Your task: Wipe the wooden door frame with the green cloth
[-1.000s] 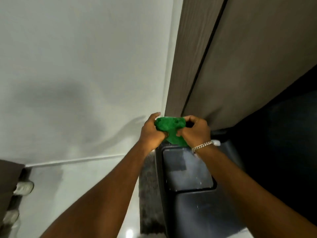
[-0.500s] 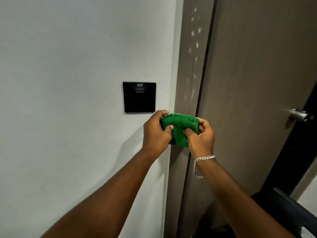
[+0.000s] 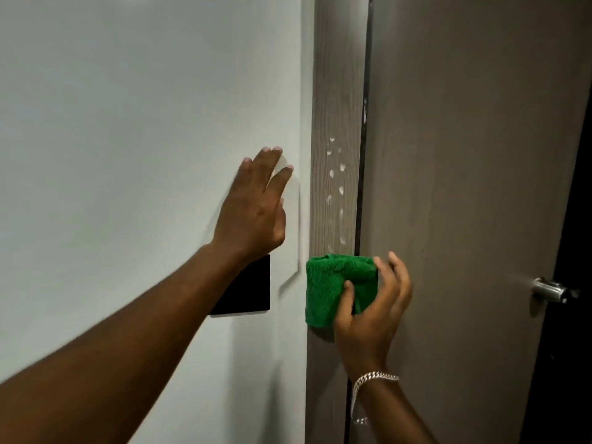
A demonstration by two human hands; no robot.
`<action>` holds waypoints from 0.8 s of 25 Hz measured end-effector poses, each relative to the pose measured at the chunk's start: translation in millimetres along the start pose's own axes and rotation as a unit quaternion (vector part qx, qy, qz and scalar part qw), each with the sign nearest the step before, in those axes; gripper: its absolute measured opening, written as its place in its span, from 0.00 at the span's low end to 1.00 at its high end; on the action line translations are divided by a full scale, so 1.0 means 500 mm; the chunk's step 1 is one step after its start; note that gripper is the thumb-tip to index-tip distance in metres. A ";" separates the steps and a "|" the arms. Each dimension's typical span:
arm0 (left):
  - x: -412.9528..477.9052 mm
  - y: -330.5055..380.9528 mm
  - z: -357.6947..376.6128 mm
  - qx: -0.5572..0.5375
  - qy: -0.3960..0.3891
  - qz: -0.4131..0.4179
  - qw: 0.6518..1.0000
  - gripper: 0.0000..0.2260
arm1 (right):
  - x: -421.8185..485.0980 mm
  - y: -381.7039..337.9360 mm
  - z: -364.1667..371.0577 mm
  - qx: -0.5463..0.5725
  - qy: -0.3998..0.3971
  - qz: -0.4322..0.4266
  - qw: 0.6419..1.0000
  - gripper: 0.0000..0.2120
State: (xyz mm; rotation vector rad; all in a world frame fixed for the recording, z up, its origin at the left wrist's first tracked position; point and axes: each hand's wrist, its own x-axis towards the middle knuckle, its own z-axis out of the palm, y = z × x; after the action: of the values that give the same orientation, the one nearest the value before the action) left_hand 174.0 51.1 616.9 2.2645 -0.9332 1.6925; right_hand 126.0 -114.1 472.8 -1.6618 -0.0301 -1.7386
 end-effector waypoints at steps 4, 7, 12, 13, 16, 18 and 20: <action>0.051 -0.068 0.022 0.164 -0.051 0.063 0.983 0.32 | -0.011 0.048 0.040 -0.079 -0.052 -0.187 0.978 0.17; 0.066 -0.075 0.038 0.203 -0.018 0.066 0.977 0.34 | -0.025 0.056 0.060 -0.160 -0.104 -0.202 0.961 0.27; 0.070 -0.069 0.049 0.191 -0.021 0.066 0.979 0.34 | -0.039 0.041 0.095 -0.227 -0.100 -0.141 0.959 0.35; 0.066 -0.067 0.048 0.187 -0.029 0.064 0.980 0.33 | -0.051 0.041 0.088 -0.233 -0.114 -0.146 0.955 0.36; 0.055 -0.071 0.044 0.180 -0.029 0.056 0.982 0.33 | -0.035 0.017 0.099 -0.218 -0.103 -0.117 0.963 0.36; 0.056 -0.067 0.041 0.164 -0.033 0.050 0.985 0.33 | -0.015 -0.006 0.110 -0.221 -0.085 -0.075 0.969 0.36; 0.049 -0.060 0.044 0.156 -0.040 0.048 0.986 0.33 | -0.039 0.003 0.094 -0.237 -0.106 -0.104 0.960 0.36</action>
State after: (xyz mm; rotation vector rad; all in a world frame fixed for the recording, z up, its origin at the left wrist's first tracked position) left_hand 212.5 54.9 638.4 2.5371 -0.8567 1.9193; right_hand 165.3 -83.5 463.0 -2.2608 0.1272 -1.8078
